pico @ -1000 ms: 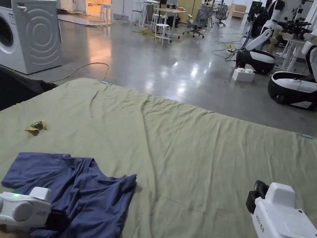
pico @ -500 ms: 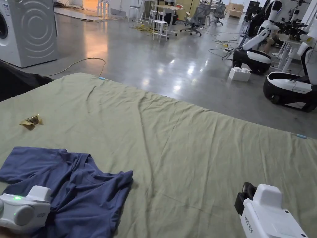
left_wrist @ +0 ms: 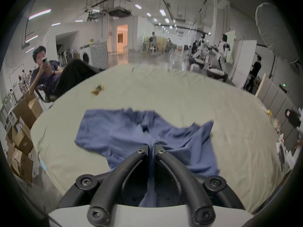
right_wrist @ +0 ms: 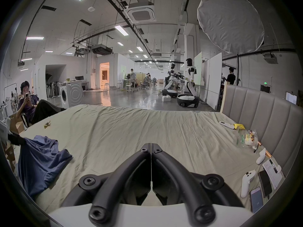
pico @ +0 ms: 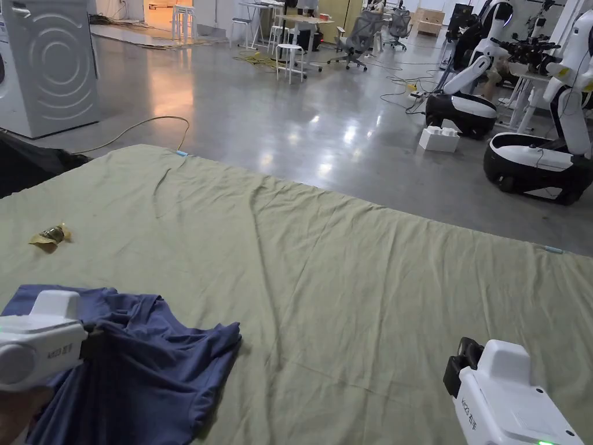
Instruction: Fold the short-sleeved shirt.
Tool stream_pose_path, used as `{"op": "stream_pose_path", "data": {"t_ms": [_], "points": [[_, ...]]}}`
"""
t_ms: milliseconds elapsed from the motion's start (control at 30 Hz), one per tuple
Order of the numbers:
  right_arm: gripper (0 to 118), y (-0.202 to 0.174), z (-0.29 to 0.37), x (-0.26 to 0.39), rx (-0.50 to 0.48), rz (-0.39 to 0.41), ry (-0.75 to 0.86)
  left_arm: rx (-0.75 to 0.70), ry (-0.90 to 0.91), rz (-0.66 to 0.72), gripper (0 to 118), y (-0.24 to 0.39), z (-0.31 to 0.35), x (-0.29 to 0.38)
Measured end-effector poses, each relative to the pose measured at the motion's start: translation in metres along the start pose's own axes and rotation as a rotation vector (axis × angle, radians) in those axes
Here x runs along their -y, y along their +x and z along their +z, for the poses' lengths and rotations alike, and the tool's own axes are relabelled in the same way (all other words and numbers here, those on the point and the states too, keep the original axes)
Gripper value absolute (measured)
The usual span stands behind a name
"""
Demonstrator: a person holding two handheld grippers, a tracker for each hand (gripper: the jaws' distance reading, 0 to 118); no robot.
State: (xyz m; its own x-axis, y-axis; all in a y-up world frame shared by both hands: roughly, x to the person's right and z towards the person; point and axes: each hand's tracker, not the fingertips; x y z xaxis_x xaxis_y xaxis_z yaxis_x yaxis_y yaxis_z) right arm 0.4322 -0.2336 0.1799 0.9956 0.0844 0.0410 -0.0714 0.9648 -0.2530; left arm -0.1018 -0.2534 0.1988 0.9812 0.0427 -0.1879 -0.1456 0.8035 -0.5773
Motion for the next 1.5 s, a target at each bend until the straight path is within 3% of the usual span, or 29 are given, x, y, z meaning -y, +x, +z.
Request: {"op": "stream_pose_path", "data": {"t_ms": [367, 700, 900, 1133, 1400, 1467, 1500], "points": [[1, 0.027, 0.012, -0.015, 0.032, -0.013, 0.044, 0.199, 0.292, -0.04, 7, 0.086, 0.067, -0.119], [1, 0.075, 0.035, -0.019, 0.106, -0.037, 0.08, 0.432, 0.329, -0.152, 6, 0.218, 0.08, -0.155], [1, 0.107, 0.048, -0.017, 0.162, -0.056, 0.087, 0.602, 0.303, -0.213, 6, 0.304, 0.084, -0.138], [1, 0.134, 0.058, -0.006, 0.218, -0.076, 0.07, 0.736, 0.174, -0.306, 6, 0.383, 0.07, -0.068], [1, 0.14, 0.061, 0.007, 0.226, -0.066, 0.038, 0.802, 0.003, -0.348, 7, 0.418, 0.057, 0.037], [1, 0.139, 0.059, 0.008, 0.22, -0.069, 0.029, 0.817, -0.025, -0.364, 10, 0.418, 0.054, 0.054], [1, 0.138, 0.059, 0.008, 0.217, -0.069, 0.026, 0.818, -0.031, -0.373, 18, 0.418, 0.054, 0.061]]}}
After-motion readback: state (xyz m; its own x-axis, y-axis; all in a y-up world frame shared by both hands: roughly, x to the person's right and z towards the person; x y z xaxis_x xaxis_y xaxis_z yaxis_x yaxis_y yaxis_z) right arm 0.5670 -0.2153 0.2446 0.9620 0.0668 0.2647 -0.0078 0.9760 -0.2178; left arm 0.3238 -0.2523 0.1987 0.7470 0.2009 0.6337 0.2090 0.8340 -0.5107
